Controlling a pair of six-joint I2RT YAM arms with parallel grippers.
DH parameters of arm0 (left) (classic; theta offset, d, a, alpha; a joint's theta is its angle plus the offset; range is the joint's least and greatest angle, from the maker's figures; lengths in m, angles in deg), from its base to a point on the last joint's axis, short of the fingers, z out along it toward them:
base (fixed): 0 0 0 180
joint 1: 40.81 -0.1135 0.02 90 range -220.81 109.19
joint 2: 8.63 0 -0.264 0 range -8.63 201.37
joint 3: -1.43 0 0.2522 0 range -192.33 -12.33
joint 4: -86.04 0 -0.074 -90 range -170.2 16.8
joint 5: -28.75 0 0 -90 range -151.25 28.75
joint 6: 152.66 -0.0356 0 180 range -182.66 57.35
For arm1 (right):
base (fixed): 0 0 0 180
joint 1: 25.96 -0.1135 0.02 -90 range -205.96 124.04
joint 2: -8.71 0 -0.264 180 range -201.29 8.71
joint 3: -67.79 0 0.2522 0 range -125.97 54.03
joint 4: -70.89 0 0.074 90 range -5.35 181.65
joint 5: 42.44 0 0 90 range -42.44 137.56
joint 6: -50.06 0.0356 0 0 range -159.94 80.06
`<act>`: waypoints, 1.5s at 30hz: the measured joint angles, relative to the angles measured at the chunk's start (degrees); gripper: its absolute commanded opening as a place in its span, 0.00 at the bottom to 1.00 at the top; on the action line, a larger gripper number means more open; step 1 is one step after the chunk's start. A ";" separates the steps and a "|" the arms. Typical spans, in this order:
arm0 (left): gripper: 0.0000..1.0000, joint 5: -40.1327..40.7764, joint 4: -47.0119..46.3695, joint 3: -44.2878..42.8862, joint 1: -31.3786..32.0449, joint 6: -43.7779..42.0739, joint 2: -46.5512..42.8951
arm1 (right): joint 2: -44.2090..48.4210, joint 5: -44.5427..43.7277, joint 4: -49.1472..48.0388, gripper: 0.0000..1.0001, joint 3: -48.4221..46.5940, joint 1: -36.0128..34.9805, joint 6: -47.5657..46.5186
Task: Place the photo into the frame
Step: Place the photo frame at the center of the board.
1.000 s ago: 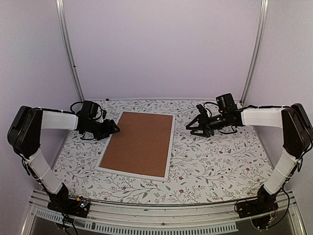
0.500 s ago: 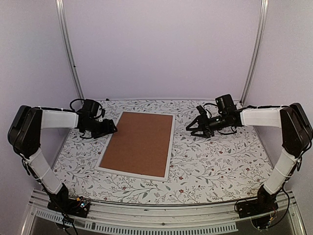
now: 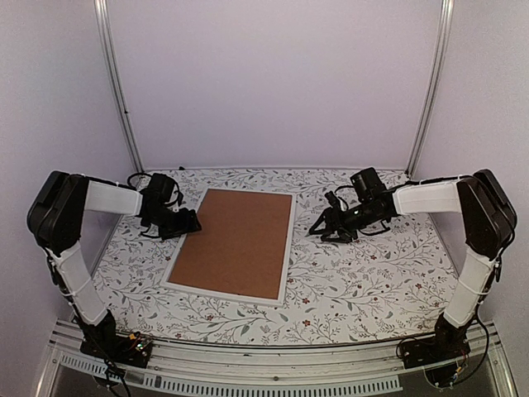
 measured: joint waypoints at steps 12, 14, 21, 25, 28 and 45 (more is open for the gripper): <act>0.75 -4.11 -8.48 8.59 1.01 3.21 -4.20 | -5.25 -2.56 0.15 0.61 -1.68 -2.08 -0.20; 0.75 -4.72 -9.49 10.86 2.40 4.46 -5.95 | -5.25 -3.21 0.31 0.61 -1.77 -2.08 -0.24; 0.74 -6.45 -11.26 18.73 14.84 11.28 -13.16 | -5.25 -7.93 2.25 0.61 -1.95 -1.79 -0.83; 0.78 -5.60 -9.07 19.28 20.55 12.90 -16.57 | -4.26 -12.87 3.98 0.61 -1.97 -0.74 -1.53; 0.81 -1.99 -6.29 16.76 21.42 10.36 -19.39 | -3.04 -17.00 5.88 0.61 -1.97 -0.17 -2.23; 0.80 8.33 2.47 -12.35 15.89 -7.91 1.03 | 0.81 -20.04 7.26 0.61 -0.63 -0.13 -4.09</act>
